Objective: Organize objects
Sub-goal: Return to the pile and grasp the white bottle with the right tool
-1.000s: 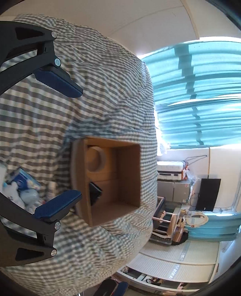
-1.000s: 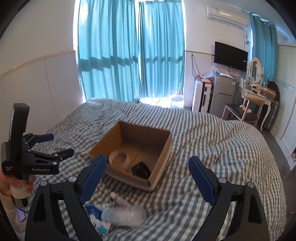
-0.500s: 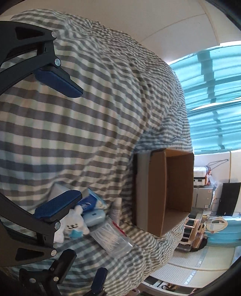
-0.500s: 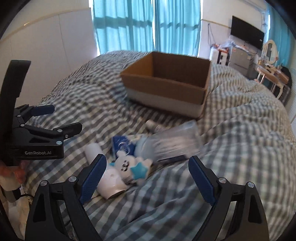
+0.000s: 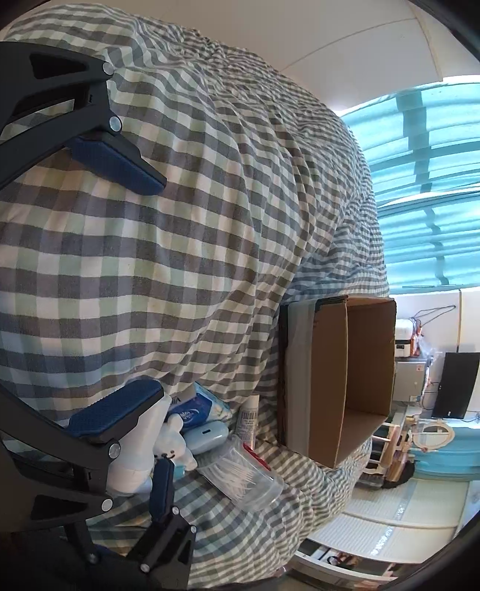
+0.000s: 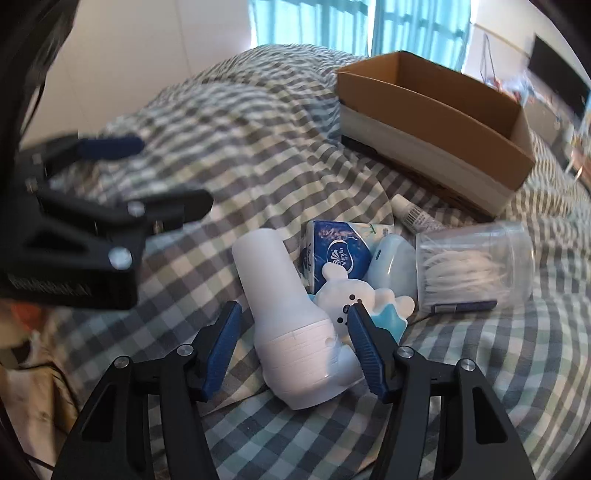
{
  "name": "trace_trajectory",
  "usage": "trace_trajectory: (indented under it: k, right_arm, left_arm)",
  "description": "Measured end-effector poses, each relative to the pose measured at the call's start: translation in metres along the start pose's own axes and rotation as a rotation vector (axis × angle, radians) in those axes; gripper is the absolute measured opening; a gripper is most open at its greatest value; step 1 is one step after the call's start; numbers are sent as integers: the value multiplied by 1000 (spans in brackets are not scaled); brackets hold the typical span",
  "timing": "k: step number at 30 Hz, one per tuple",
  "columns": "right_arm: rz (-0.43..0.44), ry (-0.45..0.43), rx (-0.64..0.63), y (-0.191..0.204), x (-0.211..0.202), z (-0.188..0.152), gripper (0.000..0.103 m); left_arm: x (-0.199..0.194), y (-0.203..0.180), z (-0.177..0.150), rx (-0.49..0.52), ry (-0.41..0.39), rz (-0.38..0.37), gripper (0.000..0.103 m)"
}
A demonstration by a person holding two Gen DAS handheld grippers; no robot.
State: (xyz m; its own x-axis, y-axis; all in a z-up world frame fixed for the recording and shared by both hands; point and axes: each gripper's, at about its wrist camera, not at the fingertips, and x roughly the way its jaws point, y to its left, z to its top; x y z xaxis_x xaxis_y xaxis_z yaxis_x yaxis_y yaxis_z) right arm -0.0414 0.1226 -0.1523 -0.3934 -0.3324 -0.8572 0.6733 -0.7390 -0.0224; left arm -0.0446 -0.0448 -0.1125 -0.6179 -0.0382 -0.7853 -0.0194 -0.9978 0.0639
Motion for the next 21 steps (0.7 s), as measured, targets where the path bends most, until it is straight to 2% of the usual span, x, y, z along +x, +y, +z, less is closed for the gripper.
trace_trajectory:
  k: [1, 3, 7, 12, 16, 21]
  right_arm:
    - [-6, 4, -6, 1, 0, 0, 60]
    - [-26, 4, -11, 1, -2, -2, 51]
    - [0, -38, 53, -12, -18, -4, 43]
    - [-13, -144, 143, -42, -62, 2, 43]
    - [-76, -200, 195, -70, -91, 5, 43]
    - [-118, -208, 248, -95, -101, 1, 43]
  left_arm:
    - [0, 0, 0, 1, -2, -4, 102]
    - [-1, 0, 0, 2, -4, -10, 102]
    - [-3, 2, 0, -7, -5, -17, 102]
    - [-2, -6, 4, 2, 8, -1, 102]
    - [1, -22, 11, 8, 17, -51, 102]
    - [11, -58, 15, 57, 40, -110, 102]
